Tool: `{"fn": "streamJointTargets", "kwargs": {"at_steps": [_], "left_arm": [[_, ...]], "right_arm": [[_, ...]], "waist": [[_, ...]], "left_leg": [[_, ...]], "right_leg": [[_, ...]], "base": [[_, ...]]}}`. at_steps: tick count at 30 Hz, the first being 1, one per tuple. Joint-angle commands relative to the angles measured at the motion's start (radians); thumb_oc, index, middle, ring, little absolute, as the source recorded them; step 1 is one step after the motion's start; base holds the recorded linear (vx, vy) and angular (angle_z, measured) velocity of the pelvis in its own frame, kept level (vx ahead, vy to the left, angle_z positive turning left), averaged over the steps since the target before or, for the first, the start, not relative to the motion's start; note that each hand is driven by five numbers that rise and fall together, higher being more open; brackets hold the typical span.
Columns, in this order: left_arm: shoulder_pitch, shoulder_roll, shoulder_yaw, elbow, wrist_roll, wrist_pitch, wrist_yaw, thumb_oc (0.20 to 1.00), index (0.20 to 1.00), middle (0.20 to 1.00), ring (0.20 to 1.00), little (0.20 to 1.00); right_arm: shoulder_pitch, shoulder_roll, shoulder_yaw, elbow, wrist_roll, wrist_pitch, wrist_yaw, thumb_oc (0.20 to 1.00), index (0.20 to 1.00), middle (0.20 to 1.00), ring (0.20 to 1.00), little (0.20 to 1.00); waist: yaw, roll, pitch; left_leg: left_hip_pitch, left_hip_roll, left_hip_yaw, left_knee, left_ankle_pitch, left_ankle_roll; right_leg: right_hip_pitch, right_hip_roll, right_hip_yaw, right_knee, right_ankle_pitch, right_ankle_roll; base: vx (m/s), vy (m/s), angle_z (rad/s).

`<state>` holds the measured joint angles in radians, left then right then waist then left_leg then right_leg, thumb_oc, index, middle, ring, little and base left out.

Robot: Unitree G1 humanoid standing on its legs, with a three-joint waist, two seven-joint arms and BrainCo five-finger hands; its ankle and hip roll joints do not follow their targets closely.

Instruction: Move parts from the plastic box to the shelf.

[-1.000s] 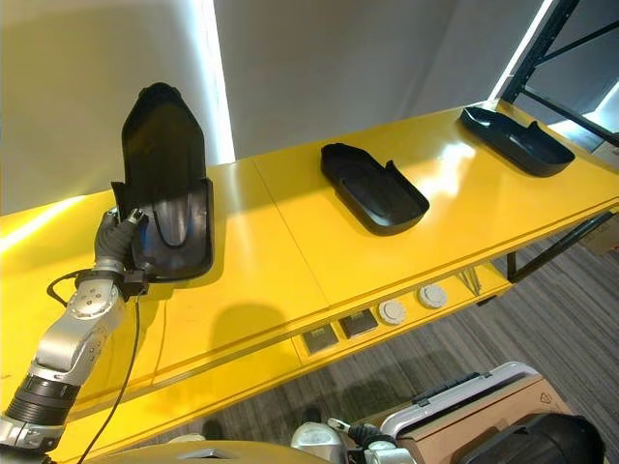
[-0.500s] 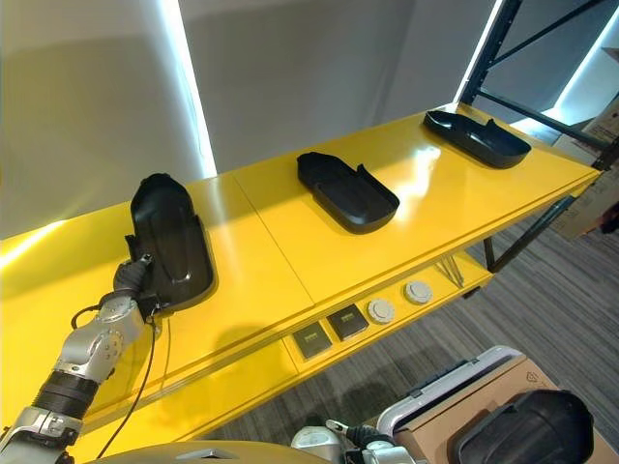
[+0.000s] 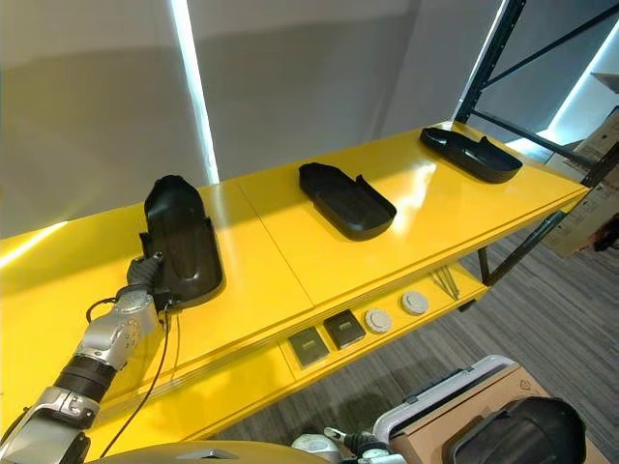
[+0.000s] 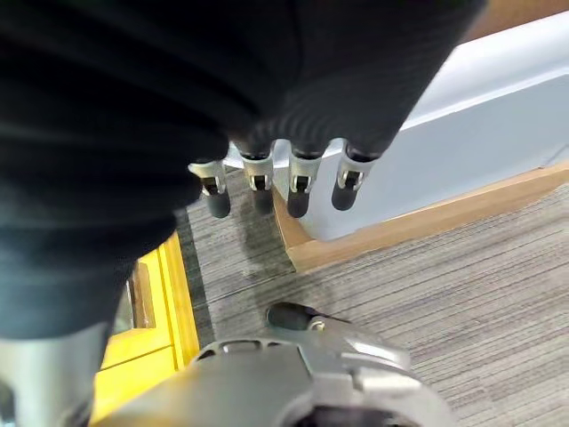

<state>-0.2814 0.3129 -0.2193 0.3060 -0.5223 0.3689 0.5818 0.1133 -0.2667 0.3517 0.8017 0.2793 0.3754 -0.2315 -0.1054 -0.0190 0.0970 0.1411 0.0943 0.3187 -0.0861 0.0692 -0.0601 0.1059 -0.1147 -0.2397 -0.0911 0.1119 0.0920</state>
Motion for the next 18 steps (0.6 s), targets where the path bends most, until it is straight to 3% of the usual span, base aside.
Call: {"fn": "streamJointTargets", "kwargs": {"at_steps": [1, 18], "left_arm": [[-0.072, -0.016, -0.023, 0.098, 0.014, 0.023, -0.001, 0.200, 0.200, 0.200, 0.200, 0.200], [-0.089, -0.082, -0.105, 0.300, 0.070, 0.072, 0.026, 0.200, 0.200, 0.200, 0.200, 0.200]], "right_arm": [[-0.028, 0.054, 0.051, 0.012, 0.014, 0.005, -0.006, 1.000, 1.000, 1.000, 1.000, 1.000], [-0.068, 0.060, 0.073, 0.095, 0.022, -0.032, 0.001, 1.000, 1.000, 1.000, 1.000, 1.000]], "waist": [[0.000, -0.003, 0.105], [-0.004, -0.004, 0.115]], "left_leg": [[0.058, 0.012, 0.024, -0.001, -0.071, 0.025], [0.070, 0.010, 0.026, -0.001, -0.079, 0.024]], "right_leg": [[0.068, -0.026, -0.031, 0.004, -0.078, 0.063], [0.078, -0.019, -0.020, 0.004, -0.083, 0.062]], "base": [[0.00, 0.000, 0.00], [0.00, 0.000, 0.00]]}}
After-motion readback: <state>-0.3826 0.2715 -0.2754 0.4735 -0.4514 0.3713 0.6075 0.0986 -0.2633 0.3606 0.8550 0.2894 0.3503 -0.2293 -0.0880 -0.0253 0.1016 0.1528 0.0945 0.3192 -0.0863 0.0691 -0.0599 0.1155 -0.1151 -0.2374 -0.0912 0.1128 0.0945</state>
